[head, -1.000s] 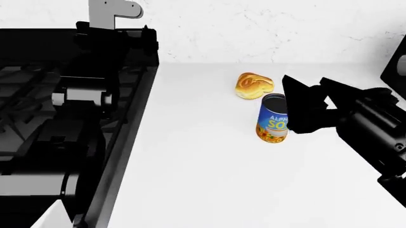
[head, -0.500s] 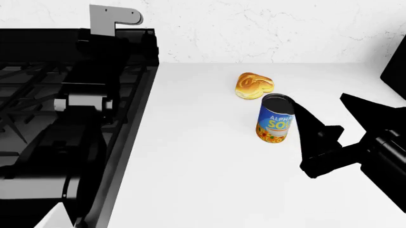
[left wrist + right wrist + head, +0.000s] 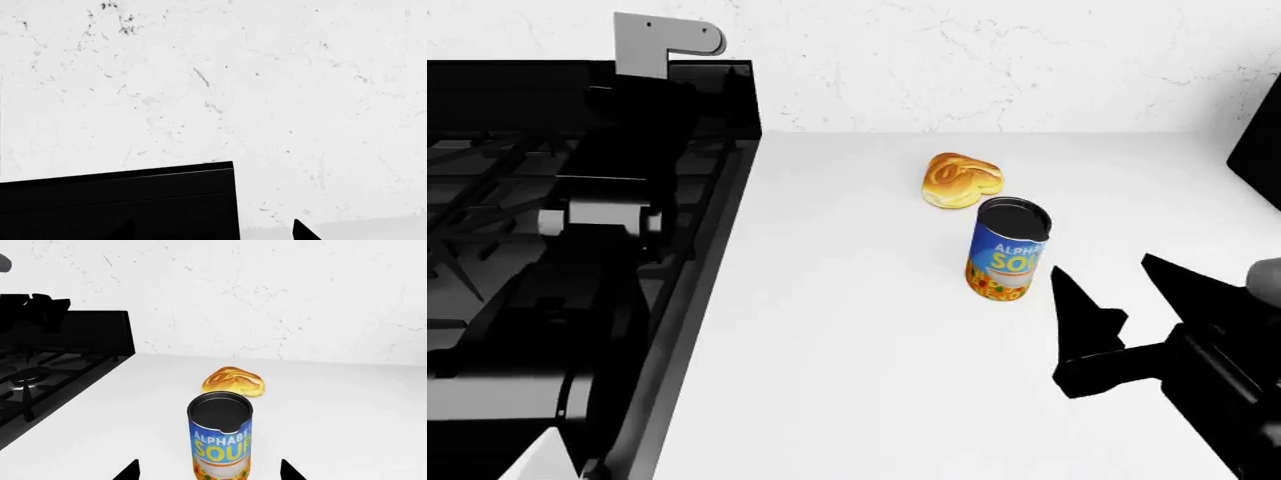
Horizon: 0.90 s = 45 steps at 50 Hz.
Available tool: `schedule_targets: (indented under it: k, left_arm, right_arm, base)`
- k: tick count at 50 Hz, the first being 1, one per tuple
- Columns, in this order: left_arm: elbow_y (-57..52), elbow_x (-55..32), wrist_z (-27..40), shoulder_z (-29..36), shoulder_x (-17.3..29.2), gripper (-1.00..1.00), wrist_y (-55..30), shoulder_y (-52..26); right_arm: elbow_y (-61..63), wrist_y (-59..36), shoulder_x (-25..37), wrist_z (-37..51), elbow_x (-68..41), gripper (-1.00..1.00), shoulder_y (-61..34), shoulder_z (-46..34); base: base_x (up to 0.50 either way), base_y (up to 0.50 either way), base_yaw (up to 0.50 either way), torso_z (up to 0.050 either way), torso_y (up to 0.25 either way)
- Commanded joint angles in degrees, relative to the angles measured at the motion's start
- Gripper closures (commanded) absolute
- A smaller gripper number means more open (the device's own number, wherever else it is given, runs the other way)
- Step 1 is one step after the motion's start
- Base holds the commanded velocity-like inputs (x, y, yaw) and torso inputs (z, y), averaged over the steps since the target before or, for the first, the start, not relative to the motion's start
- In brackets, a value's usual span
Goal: Pick the alphabet soup from the counter and place it in the cabinet.
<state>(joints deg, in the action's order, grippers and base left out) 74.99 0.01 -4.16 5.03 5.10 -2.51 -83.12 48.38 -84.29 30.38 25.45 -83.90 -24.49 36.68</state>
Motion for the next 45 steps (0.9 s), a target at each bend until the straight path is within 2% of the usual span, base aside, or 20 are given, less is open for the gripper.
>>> schedule_targets:
  k: [1,13,21,33,45]
  left_arm:
    - [0.00,-0.16,0.15,-0.01,0.03,-1.00,-0.11,0.15]
    - [0.00,-0.02,0.34,0.05,0.15,-1.00,0.07,0.05]
    - [0.00,-0.04,0.20,0.04,0.14,-1.00,0.12,-0.41]
    - [0.00,0.02,0.62,0.56,0.47,-1.00,0.24,-0.42]
    - [0.00,0.05,0.81,0.87,0.60,-1.00,0.47,-0.47]
  right_arm:
    - [-0.63,10.00,-1.16,-15.91,25.49,-1.00,8.55,-9.75]
    - [-5.71,14.40,-0.41,-16.55,31.85,-1.00,2.65,-18.69]
    - [-12.99,24.72,-0.45,-20.88,42.65,-1.00,3.52,-29.98]
    - [-20.16,34.79,-1.27,-24.44,50.14,-1.00,8.61,-36.26]
    - [-24.15,37.60,-2.14,-25.54,52.49,-1.00,6.04,-39.21]
  base:
    - [0.00,0.00,0.00,0.000,0.000]
    - [0.00,0.00,0.00,0.000,0.000]
    - [0.00,0.00,0.00,0.000,0.000]
    - [0.00,0.00,0.00,0.000,0.000]
    - [0.00,0.00,0.00,0.000,0.000]
